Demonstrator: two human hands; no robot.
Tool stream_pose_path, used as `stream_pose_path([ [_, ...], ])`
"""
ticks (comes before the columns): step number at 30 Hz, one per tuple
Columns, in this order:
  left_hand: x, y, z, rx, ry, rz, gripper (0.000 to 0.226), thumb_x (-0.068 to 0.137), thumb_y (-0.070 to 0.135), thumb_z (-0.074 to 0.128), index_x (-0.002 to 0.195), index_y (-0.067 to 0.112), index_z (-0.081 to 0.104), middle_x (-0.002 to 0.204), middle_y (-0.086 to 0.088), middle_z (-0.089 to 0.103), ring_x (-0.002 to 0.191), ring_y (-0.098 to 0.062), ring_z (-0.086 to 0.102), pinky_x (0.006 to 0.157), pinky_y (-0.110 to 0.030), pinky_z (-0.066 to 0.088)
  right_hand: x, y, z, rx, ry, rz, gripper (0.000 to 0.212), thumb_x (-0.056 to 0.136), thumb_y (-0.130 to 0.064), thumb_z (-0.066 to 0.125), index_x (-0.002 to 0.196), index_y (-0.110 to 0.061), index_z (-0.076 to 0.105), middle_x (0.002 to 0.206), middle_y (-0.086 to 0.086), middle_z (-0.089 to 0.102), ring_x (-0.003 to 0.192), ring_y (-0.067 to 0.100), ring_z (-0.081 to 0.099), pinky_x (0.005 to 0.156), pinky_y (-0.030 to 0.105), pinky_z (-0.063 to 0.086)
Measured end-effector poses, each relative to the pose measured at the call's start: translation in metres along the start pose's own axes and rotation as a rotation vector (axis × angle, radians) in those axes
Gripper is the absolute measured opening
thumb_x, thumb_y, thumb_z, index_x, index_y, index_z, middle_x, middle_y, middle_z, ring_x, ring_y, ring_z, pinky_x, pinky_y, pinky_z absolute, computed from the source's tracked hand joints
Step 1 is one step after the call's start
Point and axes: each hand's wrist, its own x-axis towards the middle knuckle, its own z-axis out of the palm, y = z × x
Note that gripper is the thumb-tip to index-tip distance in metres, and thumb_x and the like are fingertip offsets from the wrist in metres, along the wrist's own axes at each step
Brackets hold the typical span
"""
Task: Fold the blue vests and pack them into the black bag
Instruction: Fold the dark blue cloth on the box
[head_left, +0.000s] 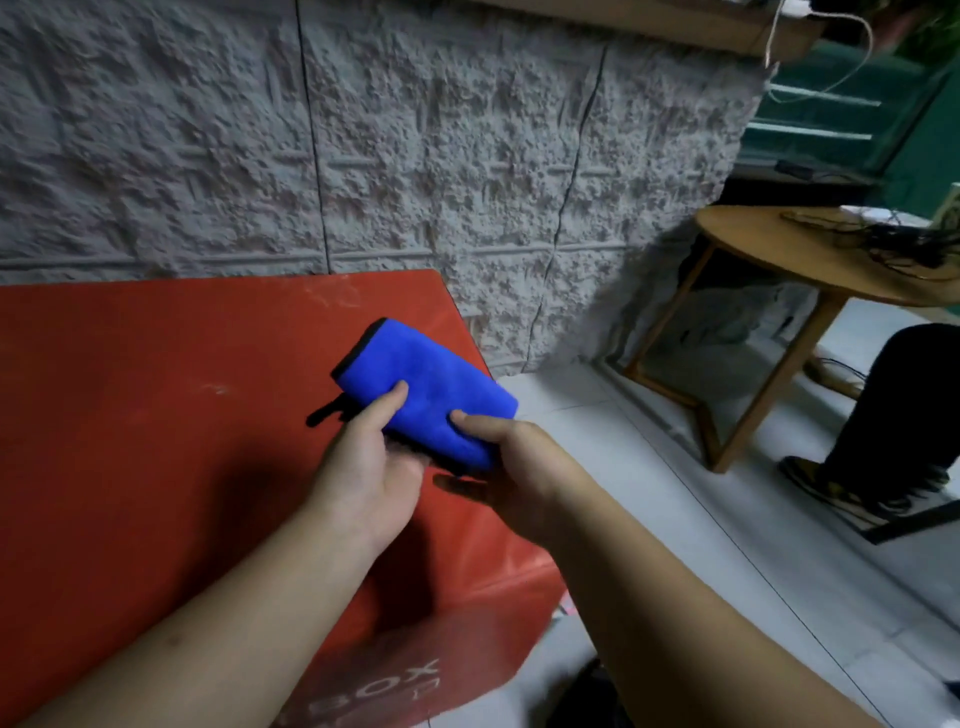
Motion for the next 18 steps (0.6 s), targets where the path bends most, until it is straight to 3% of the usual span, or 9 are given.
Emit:
stream_pose_path([
  [3,-0.010,-0.030,0.014,0.076,-0.037,-0.067,0.031,0.094,0.009,0.061,0.125,0.009,0.064,0.120,-0.010,0.072,0.113,-0.024,0.069,0.101,-0.045,0.053,-0.029,-0.008,-0.056,0.070,0.110,-0.103,0.027,0.087,-0.005,0.068,0.114,-0.002,0.070,0.112,0.013,0.076,0.095,0.024,0.072,0.080,0.040,0.061],
  [8,-0.018,-0.130,0.032,0.405,-0.110,-0.317,0.026,0.089,0.000,0.063,0.114,0.006,0.066,0.113,-0.020,0.069,0.104,-0.031,0.065,0.085,-0.049,0.059,-0.094,0.033,-0.178,-0.057,0.382,-0.099,0.024,0.085,-0.013,0.075,0.107,-0.006,0.072,0.091,0.009,0.077,0.076,0.022,0.071,0.068,0.034,0.056],
  [13,-0.035,-0.262,0.021,0.684,-0.191,-0.584,0.029,0.087,-0.010,0.065,0.115,-0.002,0.063,0.110,-0.025,0.072,0.091,-0.034,0.070,0.077,-0.046,0.063,-0.143,0.119,-0.287,0.104,0.676,-0.003,0.018,0.083,-0.004,0.066,0.101,-0.003,0.071,0.085,0.014,0.074,0.069,0.024,0.068,0.057,0.031,0.053],
  [18,-0.046,-0.369,-0.007,0.853,-0.266,-0.831,0.025,0.091,-0.002,0.067,0.115,0.003,0.068,0.106,-0.014,0.077,0.098,-0.032,0.072,0.086,-0.043,0.059,-0.174,0.225,-0.360,0.251,0.870,0.154,0.019,0.088,0.002,0.062,0.105,0.000,0.070,0.097,0.021,0.075,0.078,0.030,0.070,0.077,0.047,0.062],
])
